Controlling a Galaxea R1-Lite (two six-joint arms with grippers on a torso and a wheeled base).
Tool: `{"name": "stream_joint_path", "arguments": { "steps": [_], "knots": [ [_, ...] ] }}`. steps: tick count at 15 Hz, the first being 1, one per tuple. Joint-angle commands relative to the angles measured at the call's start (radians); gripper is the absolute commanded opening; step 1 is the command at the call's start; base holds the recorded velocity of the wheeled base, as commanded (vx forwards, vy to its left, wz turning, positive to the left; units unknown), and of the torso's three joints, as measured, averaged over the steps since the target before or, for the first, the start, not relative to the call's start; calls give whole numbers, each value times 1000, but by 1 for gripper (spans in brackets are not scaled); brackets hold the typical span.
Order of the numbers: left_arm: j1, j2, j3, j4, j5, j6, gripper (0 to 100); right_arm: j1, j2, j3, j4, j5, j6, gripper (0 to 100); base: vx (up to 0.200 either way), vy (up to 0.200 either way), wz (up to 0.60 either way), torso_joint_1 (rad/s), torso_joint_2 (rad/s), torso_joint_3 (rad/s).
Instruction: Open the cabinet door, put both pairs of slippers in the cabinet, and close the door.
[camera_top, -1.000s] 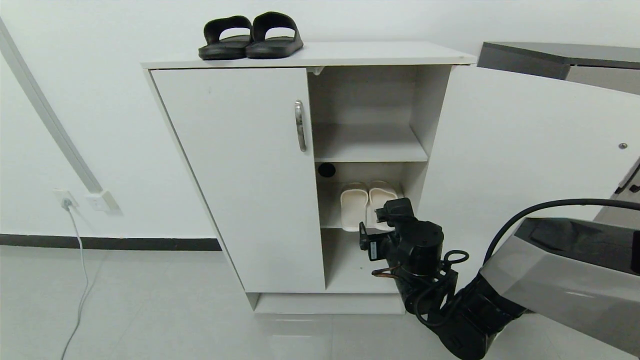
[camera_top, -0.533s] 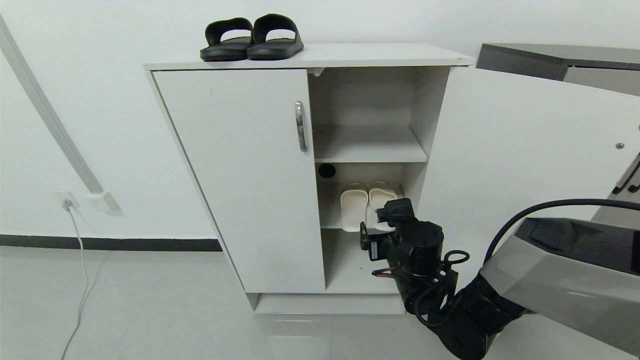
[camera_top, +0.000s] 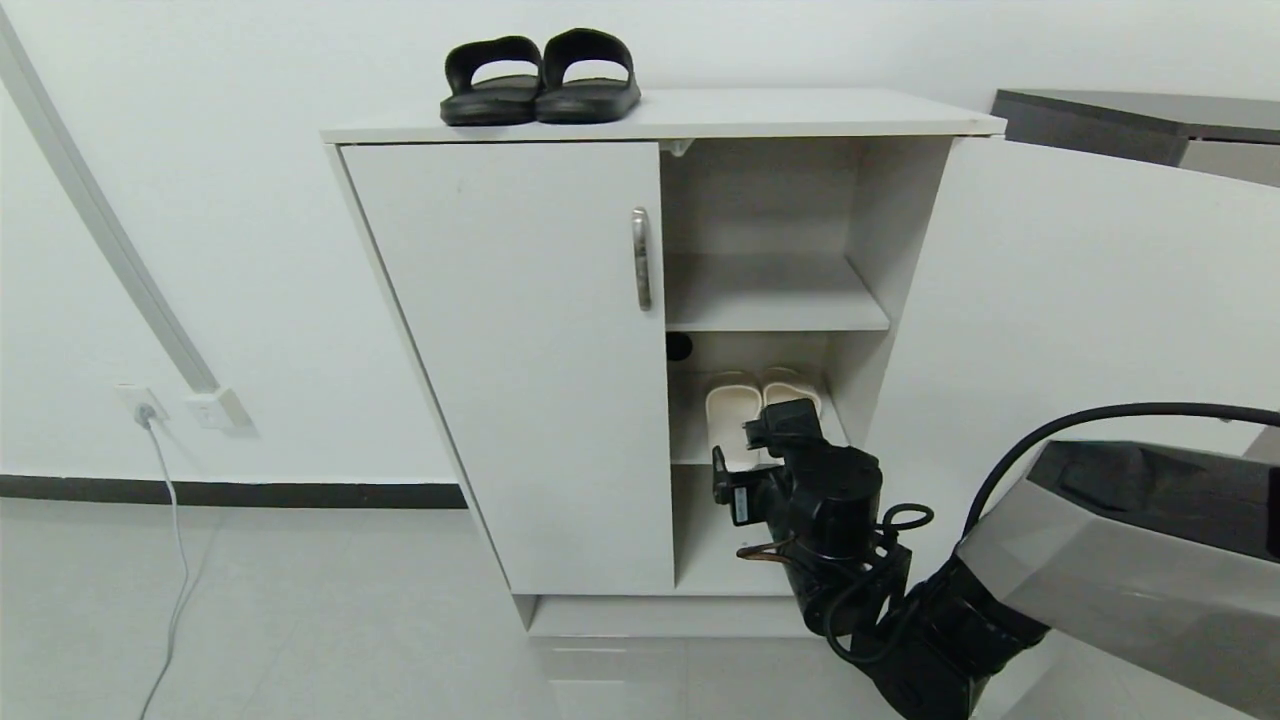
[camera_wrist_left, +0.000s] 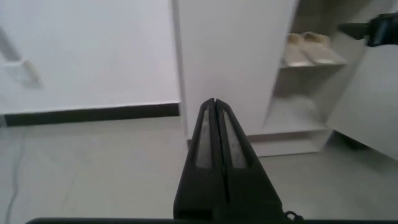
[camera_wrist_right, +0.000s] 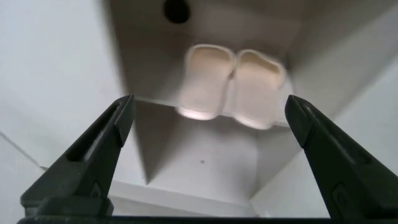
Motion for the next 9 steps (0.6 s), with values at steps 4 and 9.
{"name": "stream_joint_path", "arguments": {
  "steps": [4, 9],
  "knots": [
    [0, 2, 0, 0, 0, 0, 0, -1, 4, 0, 1, -1, -1, 100, 0, 200, 0, 4, 2, 5],
    [0, 0, 0, 0, 0, 2, 0, 13, -2, 18, 0, 1, -1, 100, 0, 200, 0, 3, 3, 0]
  ]
}}
